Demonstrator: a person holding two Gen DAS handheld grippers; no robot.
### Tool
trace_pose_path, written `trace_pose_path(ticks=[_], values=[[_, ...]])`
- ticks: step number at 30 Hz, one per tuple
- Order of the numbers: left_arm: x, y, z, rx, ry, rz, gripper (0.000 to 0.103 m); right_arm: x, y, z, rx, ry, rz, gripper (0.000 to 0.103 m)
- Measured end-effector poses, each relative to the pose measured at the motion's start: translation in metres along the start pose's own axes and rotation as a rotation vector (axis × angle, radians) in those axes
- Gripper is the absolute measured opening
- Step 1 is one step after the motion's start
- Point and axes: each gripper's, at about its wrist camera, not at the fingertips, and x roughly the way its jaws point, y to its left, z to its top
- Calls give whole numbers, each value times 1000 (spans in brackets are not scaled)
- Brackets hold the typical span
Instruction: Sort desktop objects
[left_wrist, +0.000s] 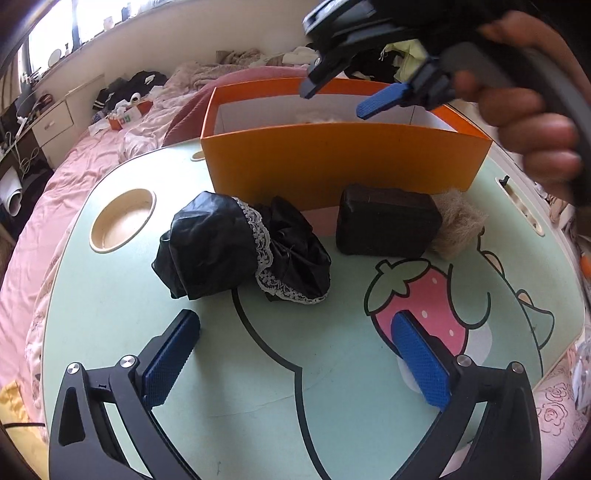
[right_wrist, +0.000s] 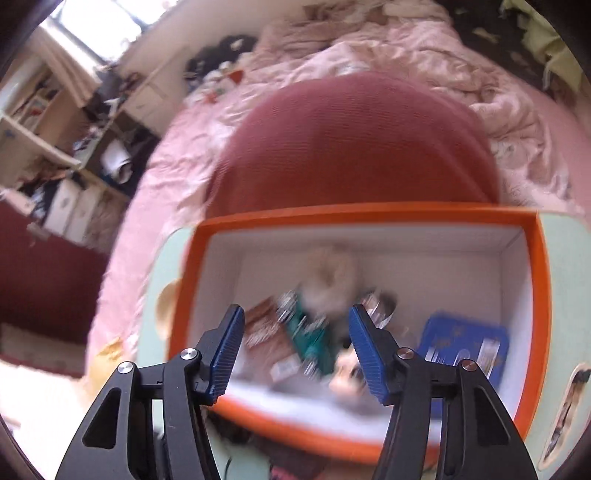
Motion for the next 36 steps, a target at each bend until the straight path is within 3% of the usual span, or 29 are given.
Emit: trace_pose_path(ticks=[2,5,9,10,11,14,17,22,25,32,36], values=[[0,0,1,-1,0,-1,103,11,-2,11,17,6,-47,59],[-1,0,2,-1,0,-4,103,37,-3,14,44,113,16,59],[-1,0,3,-1,1,-5,103,44,11,13,-30,121,-79,59],[0,0,4,-1,1,-4,103,43,13,11,-49,123,-101,51],[0,0,3,-1,1,-4,103,42,13,10,-58,129,-99,35],[0,0,5,-1,1,-5,103,31,2,8,-34,95,-31,34],[0,0,5,-2,1,-6,103,-3,-1,1,-48,-25,7,34],[0,0,5,-2,1,-5,103,-88,-4,-42,-123,-209,104,34],[0,0,4,-2,1,-5,103,-119,-14,-81,-153,-263,108,35],[0,0,4,-2,0,-5,103,-99,-63,-158,-79,-187,16,35],[0,0,4,-6,-1,-2,103,-85,-81,-181,-50,-188,2,35]])
